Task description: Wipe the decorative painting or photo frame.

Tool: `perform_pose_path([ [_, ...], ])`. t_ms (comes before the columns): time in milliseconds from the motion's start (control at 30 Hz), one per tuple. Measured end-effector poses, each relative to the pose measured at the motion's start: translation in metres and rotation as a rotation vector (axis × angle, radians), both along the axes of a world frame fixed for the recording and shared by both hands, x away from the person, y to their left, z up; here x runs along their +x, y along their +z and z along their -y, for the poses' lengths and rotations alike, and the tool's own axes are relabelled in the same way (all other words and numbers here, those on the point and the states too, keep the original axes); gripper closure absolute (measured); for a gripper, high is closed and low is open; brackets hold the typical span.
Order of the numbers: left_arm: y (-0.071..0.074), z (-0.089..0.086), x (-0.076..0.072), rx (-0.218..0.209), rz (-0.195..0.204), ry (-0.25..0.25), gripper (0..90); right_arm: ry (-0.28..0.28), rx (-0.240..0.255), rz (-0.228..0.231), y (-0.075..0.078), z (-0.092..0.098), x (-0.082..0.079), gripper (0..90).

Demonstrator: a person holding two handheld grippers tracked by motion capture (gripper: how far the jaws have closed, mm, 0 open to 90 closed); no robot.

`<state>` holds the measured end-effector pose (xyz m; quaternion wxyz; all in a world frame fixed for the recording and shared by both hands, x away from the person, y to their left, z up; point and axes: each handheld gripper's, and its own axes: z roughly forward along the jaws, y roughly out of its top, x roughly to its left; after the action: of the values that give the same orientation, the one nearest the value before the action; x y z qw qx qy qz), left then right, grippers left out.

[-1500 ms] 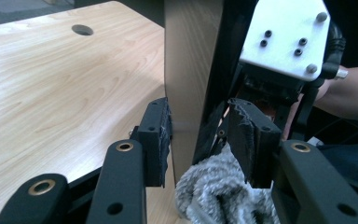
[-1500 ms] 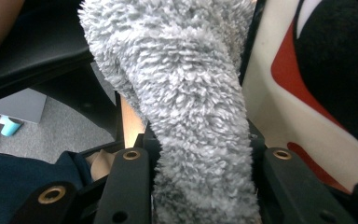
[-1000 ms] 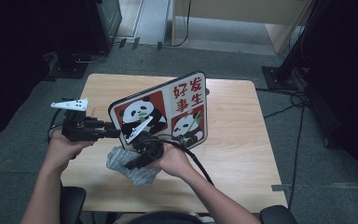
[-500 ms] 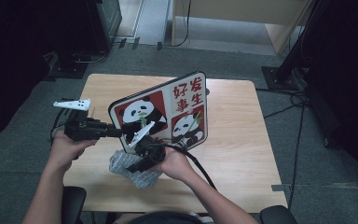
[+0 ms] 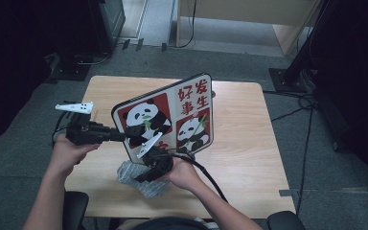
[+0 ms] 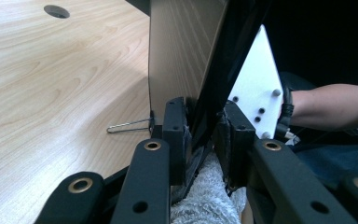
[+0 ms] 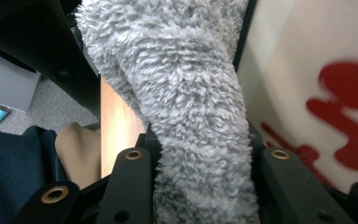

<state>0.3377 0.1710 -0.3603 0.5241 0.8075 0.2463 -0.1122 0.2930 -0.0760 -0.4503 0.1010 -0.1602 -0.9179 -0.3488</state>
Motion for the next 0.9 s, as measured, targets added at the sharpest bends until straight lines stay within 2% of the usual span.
perform_pose_path([
  [300,0.000,0.000,0.000,0.007,-0.001,0.005,75.8,-0.007,-0.015,-0.030,-0.014,0.008,-0.002,67.9],
  [433,0.000,-0.001,0.000,0.008,-0.002,0.006,75.9,-0.004,-0.016,-0.010,-0.018,0.012,-0.002,68.0],
  [767,0.000,-0.001,0.000,0.008,-0.001,0.006,76.0,-0.008,-0.043,-0.021,-0.025,0.020,0.001,68.0],
  [900,0.000,-0.001,0.000,0.002,-0.008,0.006,75.8,-0.008,-0.072,-0.008,-0.025,0.026,0.003,68.2],
])
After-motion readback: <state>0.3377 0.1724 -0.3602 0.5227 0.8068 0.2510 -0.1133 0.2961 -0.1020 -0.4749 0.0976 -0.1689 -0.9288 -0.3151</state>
